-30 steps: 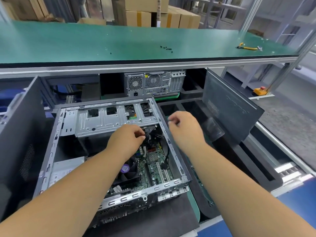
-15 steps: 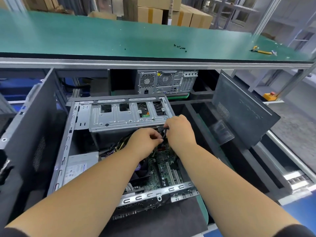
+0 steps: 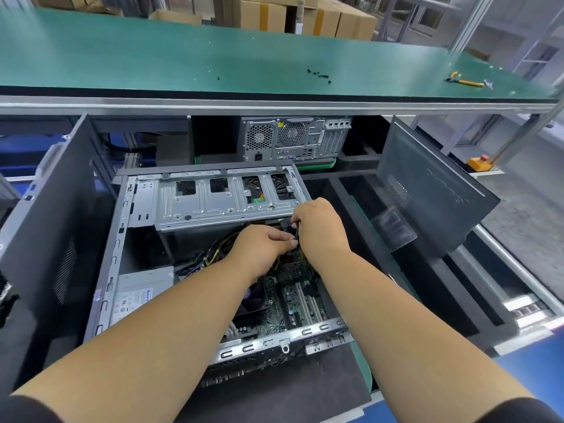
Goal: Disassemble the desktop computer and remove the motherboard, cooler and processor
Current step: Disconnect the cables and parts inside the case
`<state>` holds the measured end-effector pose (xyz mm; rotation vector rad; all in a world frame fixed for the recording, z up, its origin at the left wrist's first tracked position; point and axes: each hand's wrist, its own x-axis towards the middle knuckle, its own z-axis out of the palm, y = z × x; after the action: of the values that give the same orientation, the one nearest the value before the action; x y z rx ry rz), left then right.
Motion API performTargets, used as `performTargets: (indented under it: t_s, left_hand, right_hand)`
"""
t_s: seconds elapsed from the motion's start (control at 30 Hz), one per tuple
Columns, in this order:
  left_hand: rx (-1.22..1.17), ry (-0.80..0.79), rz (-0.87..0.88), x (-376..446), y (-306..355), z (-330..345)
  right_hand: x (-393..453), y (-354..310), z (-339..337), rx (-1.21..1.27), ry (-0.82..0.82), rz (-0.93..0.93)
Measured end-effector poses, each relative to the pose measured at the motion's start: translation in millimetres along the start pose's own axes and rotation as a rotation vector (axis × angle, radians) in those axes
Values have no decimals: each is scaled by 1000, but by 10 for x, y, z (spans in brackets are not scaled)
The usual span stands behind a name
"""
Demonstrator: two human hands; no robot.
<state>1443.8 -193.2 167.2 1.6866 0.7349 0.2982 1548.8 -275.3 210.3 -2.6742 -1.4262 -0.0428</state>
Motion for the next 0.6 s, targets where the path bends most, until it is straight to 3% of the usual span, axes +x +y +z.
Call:
performTargets:
  t_s: [0.23, 0.5, 0.6]
  left_hand:
    - [-184, -35, -85, 49, -14, -36]
    - [-190, -49, -90, 65, -39, 13]
    - [-171, -58, -88, 79, -43, 3]
  right_hand:
    - [166, -8, -88, -75, -163, -15]
    - [179, 33, 13, -133, -134, -37]
    - [265, 11, -17, -114, -242, -9]
